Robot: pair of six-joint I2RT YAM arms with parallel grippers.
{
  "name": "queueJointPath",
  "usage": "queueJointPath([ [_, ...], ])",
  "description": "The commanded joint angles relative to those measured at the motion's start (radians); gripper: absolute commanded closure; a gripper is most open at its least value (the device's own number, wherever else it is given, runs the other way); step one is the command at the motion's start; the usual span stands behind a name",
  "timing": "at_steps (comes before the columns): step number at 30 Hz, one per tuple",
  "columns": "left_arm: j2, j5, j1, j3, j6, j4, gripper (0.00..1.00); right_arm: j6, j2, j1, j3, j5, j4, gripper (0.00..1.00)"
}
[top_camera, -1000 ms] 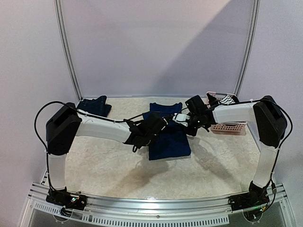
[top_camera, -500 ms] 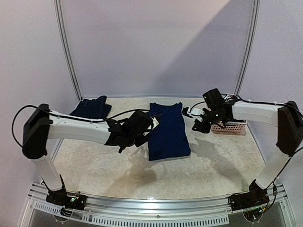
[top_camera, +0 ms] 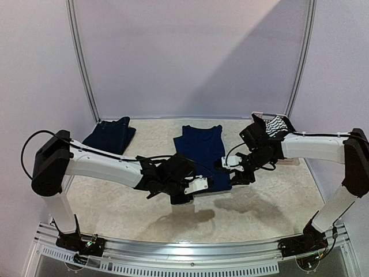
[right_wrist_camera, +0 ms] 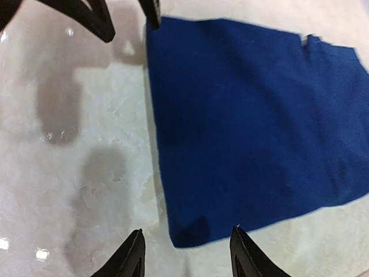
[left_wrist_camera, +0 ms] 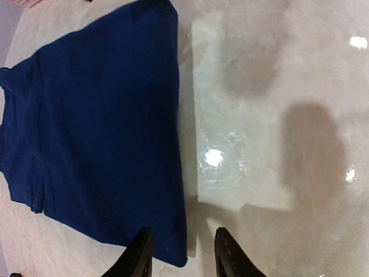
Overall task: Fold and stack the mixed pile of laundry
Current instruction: Fold the rectangle-folded T-shirt at the center of the board, then pick up the 2/3-rectangle-folded T-shirt from the center of the board, then fold the 2/3-rectangle-folded T-shirt at the center of the board.
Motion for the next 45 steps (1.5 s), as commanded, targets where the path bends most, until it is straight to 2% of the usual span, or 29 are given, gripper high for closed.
queueJointPath([
  [1,0.064,0.028,0.004,0.020,0.021,-0.002,0.62,-0.028,0.090,0.020,0.002,0.040,0.026,0.49],
  [9,0.116,-0.080,0.010,-0.009,0.045,0.043,0.62,-0.036,0.199,0.020,-0.002,0.077,0.047,0.49],
  [12,0.137,-0.124,0.010,-0.010,0.054,0.057,0.63,-0.033,0.224,0.020,-0.012,0.079,0.055,0.52],
  [14,0.154,-0.146,0.010,-0.007,0.062,0.066,0.67,-0.023,0.240,0.021,-0.012,0.090,0.066,0.60],
  [17,0.166,-0.152,0.010,0.004,0.068,0.053,0.86,0.009,0.258,0.020,0.006,0.108,0.063,0.86],
  [20,0.133,-0.143,0.006,0.007,0.056,0.018,1.00,0.031,0.245,0.019,0.030,0.091,0.010,0.95],
  [28,-0.115,-0.095,-0.043,0.070,-0.086,-0.205,1.00,0.111,-0.033,0.021,0.057,-0.035,-0.259,0.96],
  [35,-0.256,-0.113,-0.099,0.126,-0.200,-0.341,1.00,0.206,-0.243,0.020,0.106,-0.110,-0.435,0.96],
  [40,-0.300,-0.152,-0.097,0.123,-0.228,-0.334,1.00,0.275,-0.262,0.021,0.178,-0.109,-0.479,0.97],
  [45,-0.235,-0.191,-0.042,0.140,-0.217,-0.317,1.00,0.337,-0.179,0.012,0.279,-0.027,-0.425,0.99],
])
